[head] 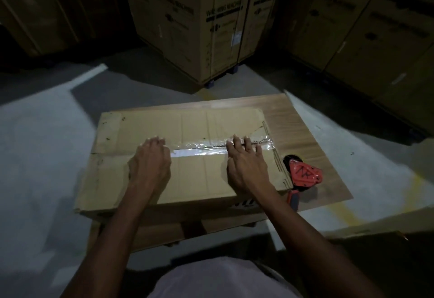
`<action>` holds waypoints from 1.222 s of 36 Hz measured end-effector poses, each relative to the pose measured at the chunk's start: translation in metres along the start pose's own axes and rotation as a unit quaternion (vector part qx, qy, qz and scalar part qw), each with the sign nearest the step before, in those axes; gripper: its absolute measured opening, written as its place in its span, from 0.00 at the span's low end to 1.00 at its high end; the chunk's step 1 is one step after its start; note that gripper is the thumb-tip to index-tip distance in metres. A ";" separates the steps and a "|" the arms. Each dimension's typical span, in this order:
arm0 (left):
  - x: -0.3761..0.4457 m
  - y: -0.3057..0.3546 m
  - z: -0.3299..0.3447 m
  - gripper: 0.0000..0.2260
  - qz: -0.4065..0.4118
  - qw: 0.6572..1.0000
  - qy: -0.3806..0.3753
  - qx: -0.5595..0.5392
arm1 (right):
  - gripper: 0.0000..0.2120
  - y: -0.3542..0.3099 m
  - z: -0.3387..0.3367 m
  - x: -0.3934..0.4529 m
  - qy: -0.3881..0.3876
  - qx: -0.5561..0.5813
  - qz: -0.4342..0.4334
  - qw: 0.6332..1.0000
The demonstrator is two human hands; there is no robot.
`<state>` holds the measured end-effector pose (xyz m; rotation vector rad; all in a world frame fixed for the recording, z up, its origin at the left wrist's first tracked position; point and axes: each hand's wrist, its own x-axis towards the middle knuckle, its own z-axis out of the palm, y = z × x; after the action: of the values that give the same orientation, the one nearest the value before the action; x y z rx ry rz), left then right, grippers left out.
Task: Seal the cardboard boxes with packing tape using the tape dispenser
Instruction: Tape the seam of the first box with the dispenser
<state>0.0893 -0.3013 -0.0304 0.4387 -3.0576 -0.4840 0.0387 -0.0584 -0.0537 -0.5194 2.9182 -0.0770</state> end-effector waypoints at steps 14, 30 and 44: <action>-0.002 -0.003 0.021 0.24 0.042 0.997 -0.055 0.040 | 0.30 -0.079 0.008 0.026 -0.028 0.035 -0.066 0.997; 0.006 -0.078 -0.005 0.42 -0.214 0.975 0.063 0.027 | 0.30 -0.076 0.004 0.018 0.005 0.050 -0.052 0.997; 0.013 -0.116 -0.029 0.36 -0.278 0.954 0.071 -0.084 | 0.33 -0.134 0.003 0.031 -0.041 0.119 0.100 0.987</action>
<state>0.1103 -0.4191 -0.0382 1.2702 -2.6900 -0.6770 0.0564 -0.1948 -0.0510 -0.1847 2.8097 -0.3620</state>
